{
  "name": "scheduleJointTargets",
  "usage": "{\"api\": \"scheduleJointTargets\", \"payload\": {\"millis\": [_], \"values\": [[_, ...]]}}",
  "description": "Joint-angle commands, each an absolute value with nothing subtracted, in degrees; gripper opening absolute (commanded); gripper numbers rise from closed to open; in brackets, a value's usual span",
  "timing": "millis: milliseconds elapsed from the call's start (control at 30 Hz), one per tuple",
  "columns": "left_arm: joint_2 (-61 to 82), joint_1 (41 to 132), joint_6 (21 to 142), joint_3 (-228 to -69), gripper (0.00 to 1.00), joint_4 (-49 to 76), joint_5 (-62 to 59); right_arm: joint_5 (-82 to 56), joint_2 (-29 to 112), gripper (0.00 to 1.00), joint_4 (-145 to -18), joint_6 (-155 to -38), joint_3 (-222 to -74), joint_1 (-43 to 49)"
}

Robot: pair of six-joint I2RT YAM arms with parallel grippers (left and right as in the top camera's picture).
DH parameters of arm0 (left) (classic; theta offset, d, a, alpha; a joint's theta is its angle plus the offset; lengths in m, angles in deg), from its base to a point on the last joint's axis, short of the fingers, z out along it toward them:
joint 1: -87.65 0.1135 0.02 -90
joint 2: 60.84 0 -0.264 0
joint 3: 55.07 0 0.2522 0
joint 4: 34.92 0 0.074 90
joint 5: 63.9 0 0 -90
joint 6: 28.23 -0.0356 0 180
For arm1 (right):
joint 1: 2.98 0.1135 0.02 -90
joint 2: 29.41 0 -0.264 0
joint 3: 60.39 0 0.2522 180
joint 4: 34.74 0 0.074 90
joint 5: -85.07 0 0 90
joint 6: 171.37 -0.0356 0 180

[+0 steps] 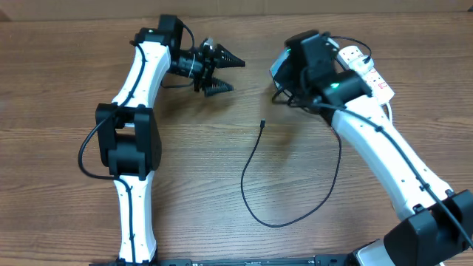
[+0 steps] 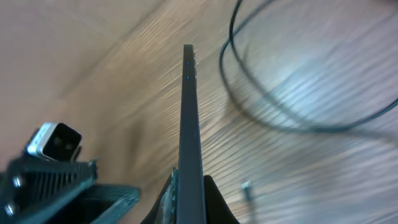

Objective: Plug charger to phone and switch on socket

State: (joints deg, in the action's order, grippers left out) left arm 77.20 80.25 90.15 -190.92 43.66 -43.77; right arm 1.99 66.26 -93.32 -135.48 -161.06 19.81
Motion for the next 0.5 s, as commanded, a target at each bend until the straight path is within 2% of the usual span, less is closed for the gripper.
{"api": "scheduleJointTargets", "payload": {"millis": [0, 133, 200, 467], "values": [[70.64, 79.34, 93.01, -192.49, 0.68, 39.66, -46.98, -13.31, 63.93, 0.04, -92.75, -155.50, -163.14, 17.16], [69.72, 79.38, 104.70, -192.49, 0.61, 33.69, -47.05, -19.06, 63.93, 0.04, -92.42, -168.97, -163.14, 16.44], [69.72, 79.03, 109.73, -192.49, 0.61, 32.95, -47.03, -19.65, 63.93, 0.04, -90.67, -173.12, -163.14, 16.62], [69.72, 77.37, 114.04, -192.47, 0.61, 32.95, -47.22, -18.60, 63.95, 0.04, -86.61, -177.64, -163.14, 16.94]]}}
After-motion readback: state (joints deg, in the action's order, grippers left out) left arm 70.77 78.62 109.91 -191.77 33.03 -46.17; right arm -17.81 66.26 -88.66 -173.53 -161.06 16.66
